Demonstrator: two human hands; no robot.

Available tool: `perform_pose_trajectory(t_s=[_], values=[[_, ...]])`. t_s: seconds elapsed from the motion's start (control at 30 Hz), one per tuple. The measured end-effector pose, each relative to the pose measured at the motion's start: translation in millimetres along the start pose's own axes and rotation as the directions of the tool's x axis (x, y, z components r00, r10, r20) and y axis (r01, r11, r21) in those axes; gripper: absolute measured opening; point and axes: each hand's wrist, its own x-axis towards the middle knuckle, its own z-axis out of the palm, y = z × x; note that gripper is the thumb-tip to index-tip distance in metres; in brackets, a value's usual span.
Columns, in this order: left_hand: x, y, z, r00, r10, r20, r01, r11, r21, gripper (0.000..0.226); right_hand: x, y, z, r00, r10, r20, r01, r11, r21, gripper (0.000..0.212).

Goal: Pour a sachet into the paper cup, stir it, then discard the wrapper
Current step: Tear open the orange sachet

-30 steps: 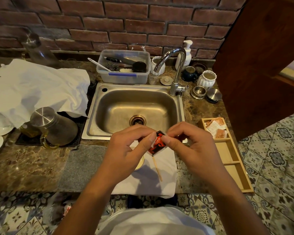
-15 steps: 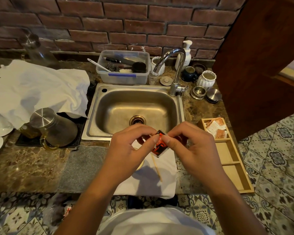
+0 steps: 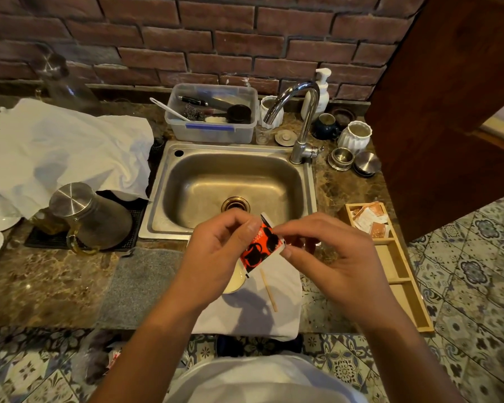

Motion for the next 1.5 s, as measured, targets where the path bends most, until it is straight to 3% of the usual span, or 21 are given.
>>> perform_pose_trajectory(t_s=[0.17,0.27,0.47,0.6,0.83,1.03,1.2,1.5], values=[[-1.1,-3.5,1.4,0.996,-0.077,0.038,0.078,0.997,-0.013,0.029,4.0,-1.3,-4.4,0.995,-0.091,0.046,0.097,0.984,-0.151,0.012],[-3.6,-5.5,-1.1,0.997,-0.050,0.059,0.046,0.997,0.068,0.011,6.4,-4.5,-6.0,0.984,-0.092,0.153,0.127,0.964,-0.235,0.012],[-17.2,-8.6,-6.2,0.982,0.172,0.082,-0.186,0.961,0.203,0.015,13.1,-10.9,-10.1,0.979,0.017,0.203,0.038,0.965,-0.261,0.010],[-22.3,-18.3,-11.5,0.971,0.234,0.047,-0.238,0.931,0.276,0.014,14.0,-11.6,-2.8,0.976,0.138,0.166,-0.100,0.971,-0.218,0.005],[-27.6,-28.9,-26.0,0.998,0.050,0.027,-0.055,0.975,0.217,0.014,16.9,-13.2,9.7,0.902,0.243,0.357,-0.218,0.970,-0.110,0.003],[-35.1,-28.8,-41.6,0.998,-0.020,0.066,0.009,0.986,0.166,0.023,22.8,-16.1,24.4,0.846,0.243,0.474,-0.223,0.970,-0.099,0.005],[-41.0,-28.7,-50.0,0.995,-0.055,0.085,0.047,0.994,0.098,0.015,28.6,-17.1,34.6,0.778,0.233,0.583,-0.236,0.969,-0.072,0.011],[-46.1,-28.4,-61.3,0.992,-0.063,0.111,0.060,0.998,0.024,0.014,30.7,-16.0,47.2,0.785,0.160,0.598,-0.212,0.977,0.017,0.014]])
